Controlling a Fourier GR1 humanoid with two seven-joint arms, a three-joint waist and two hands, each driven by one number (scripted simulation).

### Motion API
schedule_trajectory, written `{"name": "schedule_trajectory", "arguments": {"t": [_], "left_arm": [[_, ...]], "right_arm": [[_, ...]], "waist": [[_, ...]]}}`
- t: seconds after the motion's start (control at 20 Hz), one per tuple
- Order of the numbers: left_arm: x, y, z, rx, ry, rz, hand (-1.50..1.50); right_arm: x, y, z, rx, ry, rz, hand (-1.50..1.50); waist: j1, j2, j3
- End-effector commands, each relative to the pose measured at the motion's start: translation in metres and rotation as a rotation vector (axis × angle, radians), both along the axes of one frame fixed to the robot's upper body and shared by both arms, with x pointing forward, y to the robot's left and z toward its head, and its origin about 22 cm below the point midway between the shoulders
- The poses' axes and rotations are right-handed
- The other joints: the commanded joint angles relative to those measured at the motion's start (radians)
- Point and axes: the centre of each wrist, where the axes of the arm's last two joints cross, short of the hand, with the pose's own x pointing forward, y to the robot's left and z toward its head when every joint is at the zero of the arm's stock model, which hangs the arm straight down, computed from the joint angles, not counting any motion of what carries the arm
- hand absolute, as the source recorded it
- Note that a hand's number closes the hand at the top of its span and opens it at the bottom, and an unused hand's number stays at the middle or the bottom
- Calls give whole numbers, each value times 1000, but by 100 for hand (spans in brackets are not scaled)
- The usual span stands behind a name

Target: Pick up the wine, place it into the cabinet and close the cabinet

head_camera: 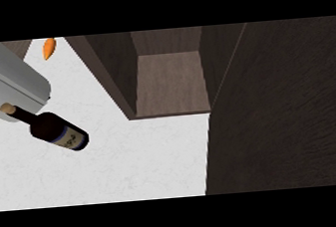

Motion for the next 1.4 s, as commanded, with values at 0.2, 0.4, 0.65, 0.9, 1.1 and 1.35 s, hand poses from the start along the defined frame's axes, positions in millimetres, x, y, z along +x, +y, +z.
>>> {"name": "schedule_trajectory", "arguments": {"t": [0.2,0.4,0.65,0.9,1.1,1.35], "left_arm": [[12,20,-57,-23,74,8,-150],[17,23,-73,12,95,-17,-150],[23,31,-96,28,111,-25,-150],[34,31,-121,36,147,-25,-150],[44,27,-149,33,154,3,-150],[51,50,-156,51,179,45,-150]], "right_arm": [[-35,-18,27,20,-107,6,-150],[-42,-15,31,11,-100,3,-150],[-53,-17,34,35,-89,12,-150],[-55,-19,34,16,-91,16,-150],[-54,-21,36,26,-74,15,-150],[-48,-16,39,19,-84,12,-150]], "waist": [[0,3,1],[-2,2,0],[-13,0,0],[-14,0,1],[-19,2,0],[-10,5,-1]]}}
